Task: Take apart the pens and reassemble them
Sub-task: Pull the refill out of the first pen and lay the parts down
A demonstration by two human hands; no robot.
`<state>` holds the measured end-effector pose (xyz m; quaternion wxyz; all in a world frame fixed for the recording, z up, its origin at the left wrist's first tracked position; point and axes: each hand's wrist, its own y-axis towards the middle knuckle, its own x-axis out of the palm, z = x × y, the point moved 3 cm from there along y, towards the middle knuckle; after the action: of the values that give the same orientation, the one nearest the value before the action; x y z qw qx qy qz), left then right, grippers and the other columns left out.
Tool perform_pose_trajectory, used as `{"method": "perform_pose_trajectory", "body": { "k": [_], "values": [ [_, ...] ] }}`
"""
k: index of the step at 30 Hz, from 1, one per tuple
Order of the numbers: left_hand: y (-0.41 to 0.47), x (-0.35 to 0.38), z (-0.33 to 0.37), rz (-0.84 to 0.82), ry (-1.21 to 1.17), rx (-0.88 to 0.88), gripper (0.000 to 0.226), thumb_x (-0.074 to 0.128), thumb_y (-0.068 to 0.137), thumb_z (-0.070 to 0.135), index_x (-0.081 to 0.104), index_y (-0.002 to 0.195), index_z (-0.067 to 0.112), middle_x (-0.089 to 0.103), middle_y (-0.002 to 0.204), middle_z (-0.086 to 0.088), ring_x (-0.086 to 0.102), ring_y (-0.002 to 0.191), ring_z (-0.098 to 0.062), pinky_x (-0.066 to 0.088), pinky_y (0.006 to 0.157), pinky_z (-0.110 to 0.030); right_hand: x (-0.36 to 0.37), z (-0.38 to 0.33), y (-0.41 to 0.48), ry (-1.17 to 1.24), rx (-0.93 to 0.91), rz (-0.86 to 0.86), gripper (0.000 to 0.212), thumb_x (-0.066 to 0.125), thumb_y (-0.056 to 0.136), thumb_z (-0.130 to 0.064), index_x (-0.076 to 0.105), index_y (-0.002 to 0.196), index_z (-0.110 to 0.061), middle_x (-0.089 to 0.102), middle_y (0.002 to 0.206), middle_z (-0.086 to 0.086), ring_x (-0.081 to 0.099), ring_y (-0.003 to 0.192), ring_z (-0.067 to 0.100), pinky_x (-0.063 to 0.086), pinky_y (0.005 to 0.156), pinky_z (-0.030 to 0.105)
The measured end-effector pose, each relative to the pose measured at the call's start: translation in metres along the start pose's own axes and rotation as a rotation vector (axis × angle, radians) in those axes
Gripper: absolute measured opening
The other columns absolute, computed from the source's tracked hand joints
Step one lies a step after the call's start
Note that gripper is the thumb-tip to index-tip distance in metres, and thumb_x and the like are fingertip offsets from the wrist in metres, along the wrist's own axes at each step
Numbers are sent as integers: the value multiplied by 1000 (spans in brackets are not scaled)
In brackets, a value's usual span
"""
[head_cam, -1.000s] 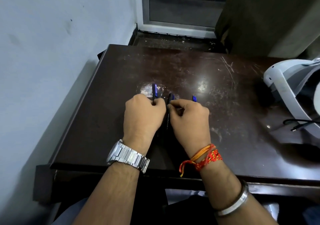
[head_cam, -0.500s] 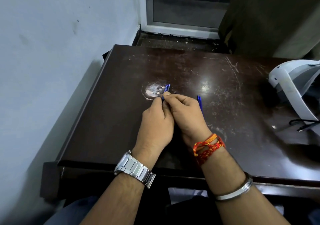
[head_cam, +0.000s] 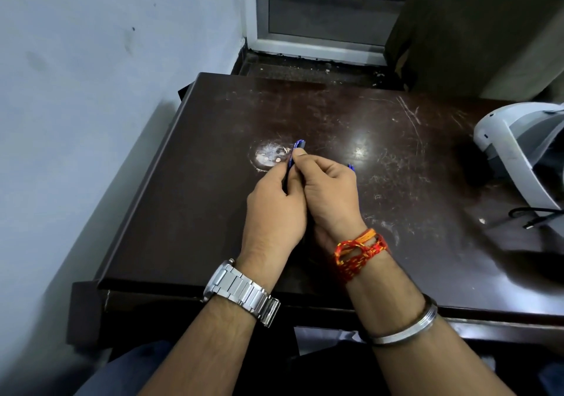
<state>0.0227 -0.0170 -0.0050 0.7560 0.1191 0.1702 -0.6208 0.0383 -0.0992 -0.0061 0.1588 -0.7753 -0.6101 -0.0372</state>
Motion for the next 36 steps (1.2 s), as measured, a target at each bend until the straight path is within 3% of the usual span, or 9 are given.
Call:
{"method": "perform_pose_trajectory", "body": {
  "k": [4, 9, 14, 18, 22, 24, 27, 31, 36],
  "values": [
    [-3, -3, 3, 9, 42, 35, 27, 43, 103, 45, 61, 92, 29, 66, 78, 4, 57, 70, -15, 34, 50, -15, 0, -3, 3, -7, -43, 8, 35, 69, 91, -23, 66, 57, -15, 59, 54, -2, 54, 55, 11, 48, 59, 29],
    [-3, -12, 3, -50, 90, -86, 40, 51, 87, 56, 59, 66, 23, 61, 56, 13, 55, 52, -1, 31, 39, -16, -2, -10, 6, 129, -41, 16, 25, 69, 92, -23, 69, 68, -16, 55, 51, -7, 50, 48, 6, 46, 52, 23],
    [2, -30, 3, 182, -38, -95, 30, 58, 77, 36, 49, 55, 19, 53, 45, 19, 49, 45, -1, 31, 43, -19, -7, -16, 11, 172, -106, 69, 27, 67, 93, -22, 68, 66, -18, 49, 58, -3, 41, 48, 5, 37, 46, 21],
    [8, -34, 7, 122, -120, -16, 21, 69, 75, 41, 72, 67, 23, 65, 56, 15, 59, 53, -1, 40, 52, -21, -7, -9, 7, -179, -155, -23, 26, 72, 88, -31, 73, 66, -17, 59, 55, -5, 51, 50, 6, 41, 49, 22],
    [12, -33, 1, 60, -40, -25, 22, 76, 77, 40, 77, 67, 20, 55, 43, 11, 49, 42, -6, 35, 46, -22, -9, -3, 7, -209, -45, -44, 28, 75, 85, -33, 76, 72, -8, 57, 50, -2, 49, 43, 7, 38, 42, 21],
    [14, -35, -2, 92, 69, -44, 23, 77, 77, 38, 76, 67, 18, 64, 52, 9, 59, 50, -6, 40, 44, -20, -15, -4, 8, -393, -76, 15, 34, 72, 85, -43, 75, 66, -13, 57, 47, -7, 49, 42, 5, 39, 45, 22],
    [16, -35, -6, 128, 190, -82, 18, 77, 79, 31, 73, 69, 16, 67, 60, 5, 59, 55, -3, 37, 39, -7, -25, -13, 6, -838, -282, 187, 32, 69, 85, -44, 70, 67, -17, 61, 54, -10, 57, 55, -1, 39, 55, 5],
    [19, -29, -6, 132, 256, -114, 16, 79, 79, 27, 70, 74, 14, 65, 66, 4, 65, 65, -15, 43, 54, -20, -23, -10, 0, -1172, -225, 126, 26, 70, 84, -33, 71, 89, -8, 70, 92, 12, 67, 89, 29, 52, 79, 29],
    [21, -24, -7, 123, 295, -125, 24, 83, 75, 26, 63, 70, 13, 63, 66, 3, 66, 71, -25, 43, 59, -26, -13, -7, -3, -1202, -215, 36, 23, 69, 86, -27, 73, 92, -5, 72, 98, 16, 67, 96, 33, 55, 84, 33]
  ]
}}
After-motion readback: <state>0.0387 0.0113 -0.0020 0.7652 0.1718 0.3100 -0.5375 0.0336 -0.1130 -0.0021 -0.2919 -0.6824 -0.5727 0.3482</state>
